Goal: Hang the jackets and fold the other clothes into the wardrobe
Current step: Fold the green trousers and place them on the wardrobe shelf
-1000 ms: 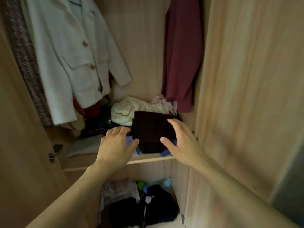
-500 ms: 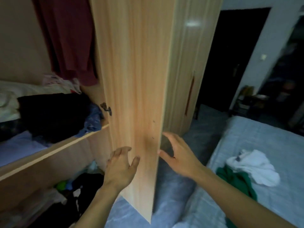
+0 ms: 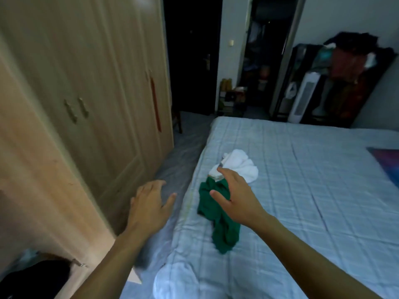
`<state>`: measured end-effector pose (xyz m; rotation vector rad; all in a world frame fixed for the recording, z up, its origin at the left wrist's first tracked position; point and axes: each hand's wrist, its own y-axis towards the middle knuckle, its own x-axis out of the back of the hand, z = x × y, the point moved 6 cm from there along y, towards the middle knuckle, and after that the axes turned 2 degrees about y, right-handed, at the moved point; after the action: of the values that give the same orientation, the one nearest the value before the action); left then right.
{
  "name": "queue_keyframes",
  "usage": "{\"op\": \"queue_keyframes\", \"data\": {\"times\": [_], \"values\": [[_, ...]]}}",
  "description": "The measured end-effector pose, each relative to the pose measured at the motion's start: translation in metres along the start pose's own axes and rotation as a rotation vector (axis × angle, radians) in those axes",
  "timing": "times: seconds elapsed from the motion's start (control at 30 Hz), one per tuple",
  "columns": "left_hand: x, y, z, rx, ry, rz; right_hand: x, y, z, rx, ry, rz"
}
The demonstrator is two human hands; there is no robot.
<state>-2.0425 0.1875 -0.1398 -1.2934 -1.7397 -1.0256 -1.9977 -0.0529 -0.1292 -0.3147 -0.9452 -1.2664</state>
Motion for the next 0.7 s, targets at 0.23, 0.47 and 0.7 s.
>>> {"op": "queue_keyframes", "data": {"times": [0.23, 0.47, 0.7], "values": [[-0.091, 0.014, -0.108, -0.023, -0.029, 0.124, 0.085, -0.02, -0.13, -0.111, -0.041, -0.029], [-0.142, 0.03, -0.141, -0.042, -0.033, 0.214, 0.093, -0.022, -0.2, -0.203, -0.017, 0.022], [-0.211, 0.075, -0.109, 0.037, -0.068, 0.342, 0.051, -0.014, -0.261, -0.375, -0.031, 0.092]]}}
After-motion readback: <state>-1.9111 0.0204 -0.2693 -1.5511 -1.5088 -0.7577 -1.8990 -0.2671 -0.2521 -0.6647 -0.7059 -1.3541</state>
